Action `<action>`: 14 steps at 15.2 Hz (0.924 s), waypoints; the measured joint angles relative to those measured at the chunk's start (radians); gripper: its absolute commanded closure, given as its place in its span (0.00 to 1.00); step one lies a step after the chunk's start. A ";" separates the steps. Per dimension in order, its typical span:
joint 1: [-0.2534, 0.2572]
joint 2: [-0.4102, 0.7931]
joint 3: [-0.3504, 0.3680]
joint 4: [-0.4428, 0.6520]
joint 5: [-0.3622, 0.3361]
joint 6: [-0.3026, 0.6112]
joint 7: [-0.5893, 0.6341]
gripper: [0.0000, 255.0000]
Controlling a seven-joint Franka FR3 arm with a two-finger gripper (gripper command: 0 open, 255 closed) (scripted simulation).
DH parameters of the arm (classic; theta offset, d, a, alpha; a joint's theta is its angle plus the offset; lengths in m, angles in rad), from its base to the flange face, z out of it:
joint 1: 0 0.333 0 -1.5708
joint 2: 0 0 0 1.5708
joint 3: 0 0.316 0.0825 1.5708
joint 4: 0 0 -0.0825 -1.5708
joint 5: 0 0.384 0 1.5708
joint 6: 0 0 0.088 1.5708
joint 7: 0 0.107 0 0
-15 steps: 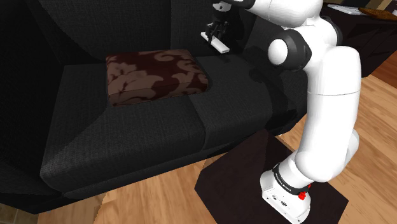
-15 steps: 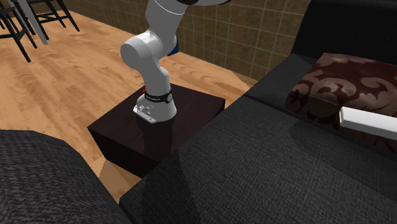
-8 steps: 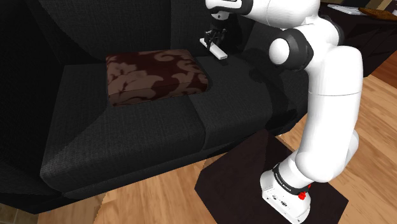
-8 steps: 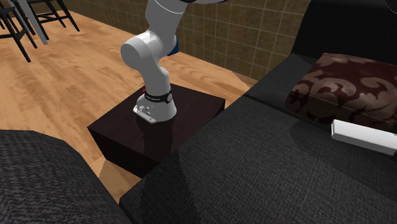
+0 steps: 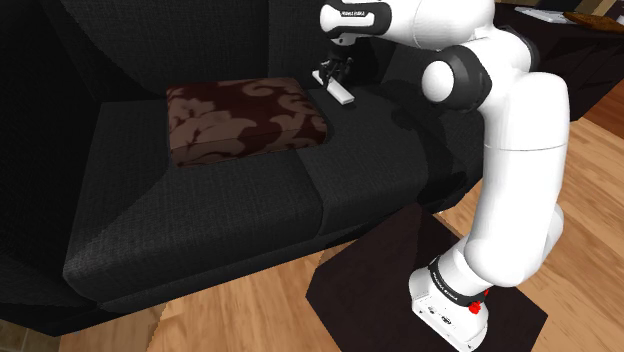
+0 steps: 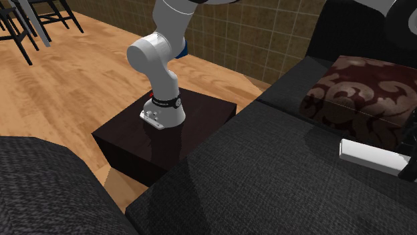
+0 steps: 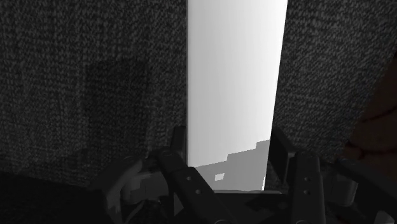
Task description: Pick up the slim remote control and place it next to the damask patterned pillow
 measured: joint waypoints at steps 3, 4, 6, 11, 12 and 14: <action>0.001 0.005 0.001 -0.031 0.002 0.036 -0.001 1.00; 0.003 0.005 0.001 -0.045 0.002 0.049 -0.001 1.00; 0.002 0.012 0.002 -0.061 0.004 0.072 -0.002 1.00; 0.003 0.031 0.006 -0.099 0.008 0.129 -0.002 1.00; 0.004 0.032 0.006 -0.110 0.008 0.141 -0.002 1.00; 0.003 0.038 0.007 -0.117 0.010 0.153 -0.004 1.00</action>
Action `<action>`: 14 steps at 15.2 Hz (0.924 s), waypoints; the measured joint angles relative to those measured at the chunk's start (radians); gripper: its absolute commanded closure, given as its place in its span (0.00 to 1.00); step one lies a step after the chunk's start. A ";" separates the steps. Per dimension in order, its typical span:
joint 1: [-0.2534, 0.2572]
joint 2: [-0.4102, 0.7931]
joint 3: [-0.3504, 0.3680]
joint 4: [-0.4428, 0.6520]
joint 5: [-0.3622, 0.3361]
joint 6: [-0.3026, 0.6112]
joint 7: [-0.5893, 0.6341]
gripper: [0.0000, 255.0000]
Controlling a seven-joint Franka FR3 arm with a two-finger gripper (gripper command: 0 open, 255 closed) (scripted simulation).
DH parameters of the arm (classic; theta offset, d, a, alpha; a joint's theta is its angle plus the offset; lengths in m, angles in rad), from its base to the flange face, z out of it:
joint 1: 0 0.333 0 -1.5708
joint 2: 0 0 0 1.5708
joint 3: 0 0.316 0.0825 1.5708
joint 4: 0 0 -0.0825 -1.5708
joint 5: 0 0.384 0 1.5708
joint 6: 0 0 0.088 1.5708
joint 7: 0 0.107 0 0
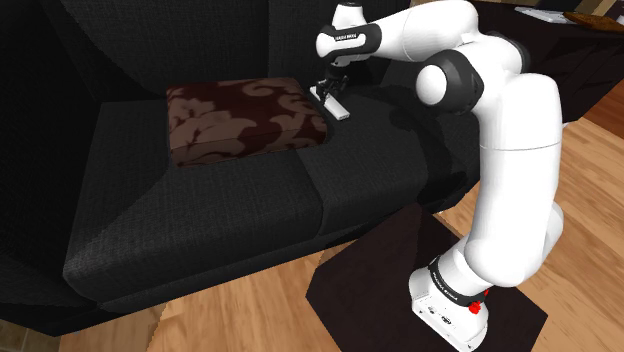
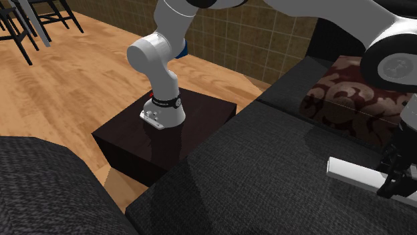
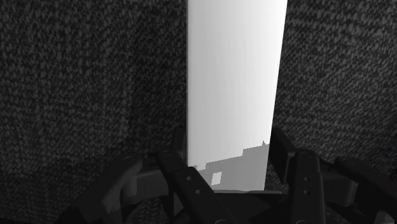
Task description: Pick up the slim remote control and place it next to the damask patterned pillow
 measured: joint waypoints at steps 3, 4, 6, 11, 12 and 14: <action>0.000 0.001 0.000 -0.003 0.000 0.004 0.000 1.00; 0.000 0.001 0.000 -0.003 0.000 0.004 0.000 1.00; 0.000 0.001 0.000 -0.003 0.000 0.004 0.000 0.00; 0.000 0.001 0.000 -0.002 0.000 0.004 0.000 0.00; 0.000 0.001 0.000 -0.003 0.000 0.004 0.000 0.00; 0.005 -0.021 -0.002 0.003 -0.004 -0.023 0.004 0.00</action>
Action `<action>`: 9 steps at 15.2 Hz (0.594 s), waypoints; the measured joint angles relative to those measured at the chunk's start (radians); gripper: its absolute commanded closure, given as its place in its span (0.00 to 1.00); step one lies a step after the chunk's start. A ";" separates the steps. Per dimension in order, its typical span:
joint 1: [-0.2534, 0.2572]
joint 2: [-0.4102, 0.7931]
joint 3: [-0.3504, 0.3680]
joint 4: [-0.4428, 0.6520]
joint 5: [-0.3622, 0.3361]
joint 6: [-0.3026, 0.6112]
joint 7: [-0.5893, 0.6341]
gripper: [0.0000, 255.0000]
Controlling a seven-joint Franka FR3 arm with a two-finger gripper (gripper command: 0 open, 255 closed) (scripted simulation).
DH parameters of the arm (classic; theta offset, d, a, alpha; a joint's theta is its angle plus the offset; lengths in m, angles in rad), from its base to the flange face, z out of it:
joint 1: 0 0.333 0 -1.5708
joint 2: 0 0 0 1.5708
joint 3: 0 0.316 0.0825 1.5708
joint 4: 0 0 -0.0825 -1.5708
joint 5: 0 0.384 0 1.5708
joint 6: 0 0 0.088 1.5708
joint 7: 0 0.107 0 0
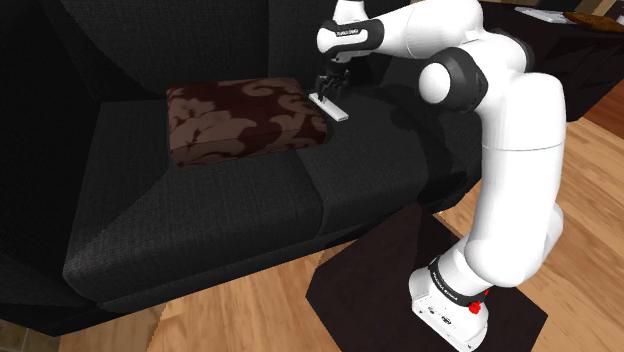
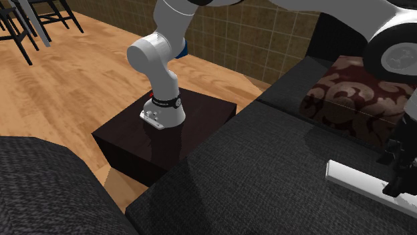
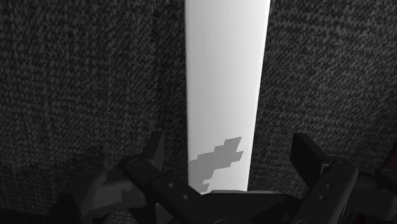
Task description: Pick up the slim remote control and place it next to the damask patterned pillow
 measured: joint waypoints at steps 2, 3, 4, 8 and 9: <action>-0.001 -0.020 -0.003 0.028 -0.004 -0.046 -0.001 0.00; 0.000 -0.023 -0.003 0.036 -0.005 -0.057 0.001 0.00; 0.000 -0.024 -0.003 0.043 -0.005 -0.065 0.002 0.00; 0.001 -0.027 -0.004 0.044 -0.006 -0.070 0.003 0.00; 0.001 -0.027 -0.004 0.044 -0.006 -0.070 0.003 0.00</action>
